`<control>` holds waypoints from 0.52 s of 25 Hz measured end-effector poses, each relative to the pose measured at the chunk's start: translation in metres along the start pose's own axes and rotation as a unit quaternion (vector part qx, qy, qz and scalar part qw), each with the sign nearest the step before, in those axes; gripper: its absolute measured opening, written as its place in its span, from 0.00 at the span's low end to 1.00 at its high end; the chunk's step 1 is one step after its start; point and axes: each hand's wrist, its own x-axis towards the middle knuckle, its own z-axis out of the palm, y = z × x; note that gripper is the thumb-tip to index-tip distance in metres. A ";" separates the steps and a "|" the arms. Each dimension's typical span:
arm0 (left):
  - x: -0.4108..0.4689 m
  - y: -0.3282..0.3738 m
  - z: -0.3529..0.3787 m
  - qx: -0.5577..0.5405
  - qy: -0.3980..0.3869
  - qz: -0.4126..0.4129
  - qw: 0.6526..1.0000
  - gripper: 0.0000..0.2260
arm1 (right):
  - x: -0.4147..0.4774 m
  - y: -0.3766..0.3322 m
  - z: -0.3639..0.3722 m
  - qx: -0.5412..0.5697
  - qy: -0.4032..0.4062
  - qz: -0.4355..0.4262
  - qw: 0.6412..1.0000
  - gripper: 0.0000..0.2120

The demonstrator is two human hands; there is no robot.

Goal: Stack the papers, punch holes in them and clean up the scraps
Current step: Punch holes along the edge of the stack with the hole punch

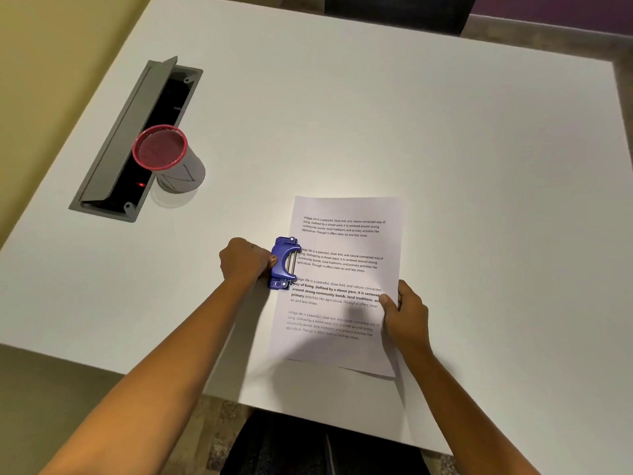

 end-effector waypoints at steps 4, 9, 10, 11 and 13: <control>-0.014 0.003 0.005 0.000 0.017 0.052 0.999 0.03 | 0.002 -0.001 -0.002 -0.005 -0.008 0.021 1.000 0.12; -0.026 0.000 0.013 0.013 0.046 0.100 0.994 0.06 | 0.004 -0.005 -0.008 -0.004 -0.032 0.053 0.998 0.14; -0.026 0.000 0.013 0.012 0.048 0.104 0.993 0.05 | 0.005 -0.006 -0.010 -0.005 -0.033 0.057 0.998 0.14; -0.026 0.001 0.012 0.011 0.048 0.105 0.993 0.05 | 0.005 -0.007 -0.012 -0.009 -0.031 0.059 0.998 0.13; -0.024 0.001 0.011 0.007 0.047 0.102 0.994 0.05 | 0.007 -0.007 -0.018 -0.021 -0.020 0.066 0.997 0.14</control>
